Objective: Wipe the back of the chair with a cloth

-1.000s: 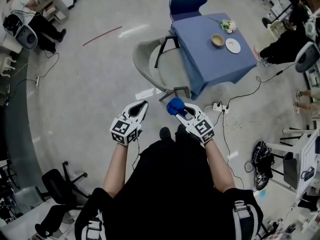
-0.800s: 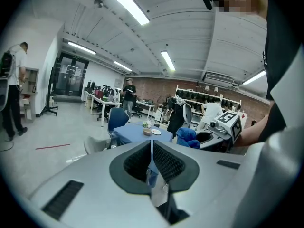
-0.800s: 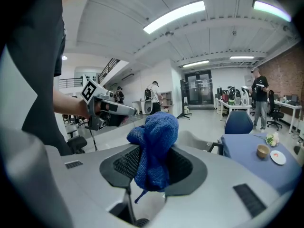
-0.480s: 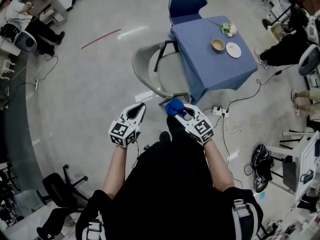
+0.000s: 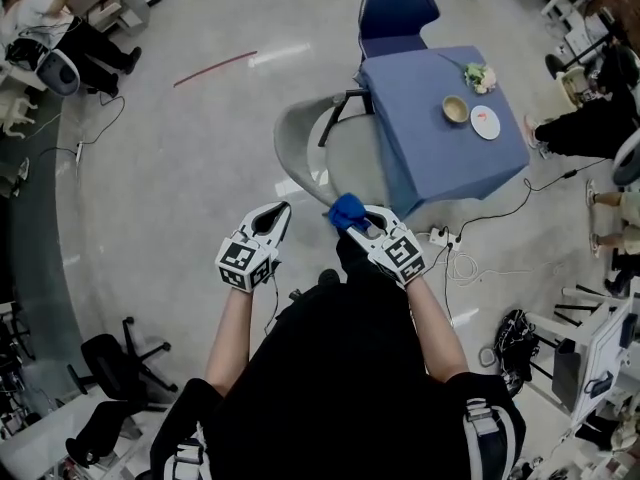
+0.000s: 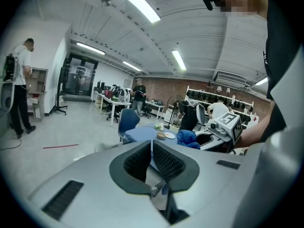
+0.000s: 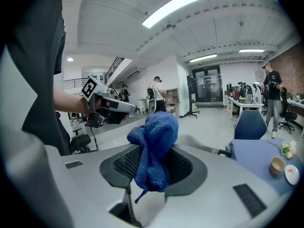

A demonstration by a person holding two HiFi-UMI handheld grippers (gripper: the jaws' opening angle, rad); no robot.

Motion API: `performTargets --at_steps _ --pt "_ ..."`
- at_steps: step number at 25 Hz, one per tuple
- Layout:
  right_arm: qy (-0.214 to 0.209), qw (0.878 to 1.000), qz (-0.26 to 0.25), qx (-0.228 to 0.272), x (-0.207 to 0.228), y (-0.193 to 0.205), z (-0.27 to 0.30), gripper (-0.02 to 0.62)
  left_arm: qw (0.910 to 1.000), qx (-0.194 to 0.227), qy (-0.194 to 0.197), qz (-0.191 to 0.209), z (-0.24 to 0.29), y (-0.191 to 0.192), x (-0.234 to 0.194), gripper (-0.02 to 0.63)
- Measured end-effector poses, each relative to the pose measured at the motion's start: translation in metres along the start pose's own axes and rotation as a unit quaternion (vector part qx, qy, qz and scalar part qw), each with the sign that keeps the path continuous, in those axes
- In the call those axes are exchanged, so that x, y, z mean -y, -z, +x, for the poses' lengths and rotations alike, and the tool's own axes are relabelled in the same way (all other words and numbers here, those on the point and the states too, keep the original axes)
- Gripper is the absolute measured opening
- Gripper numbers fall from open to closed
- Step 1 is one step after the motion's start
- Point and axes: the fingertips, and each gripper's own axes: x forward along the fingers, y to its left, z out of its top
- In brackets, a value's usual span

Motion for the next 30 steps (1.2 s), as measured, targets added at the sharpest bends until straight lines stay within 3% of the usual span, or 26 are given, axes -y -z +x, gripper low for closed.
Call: performTargets --at_steps 8,16,30 --pt "-0.04 0.999 0.002 -0.012 0.047 -0.006 0.037 0.167 0.9991 0.007 -0.041 -0.004 0.036 -0.02 -0.045 0.034" --pt "-0.108 0.994 -0.001 -0.028 0.084 -0.009 0.085 0.167 0.9947 -0.011 -0.096 -0.034 0.061 -0.02 -0.091 0.034" --pt "-0.262 0.959 -0.042 -0.095 0.135 0.047 0.17 0.167 0.9789 -0.036 -0.188 -0.071 0.131 -0.009 -0.167 0.034"
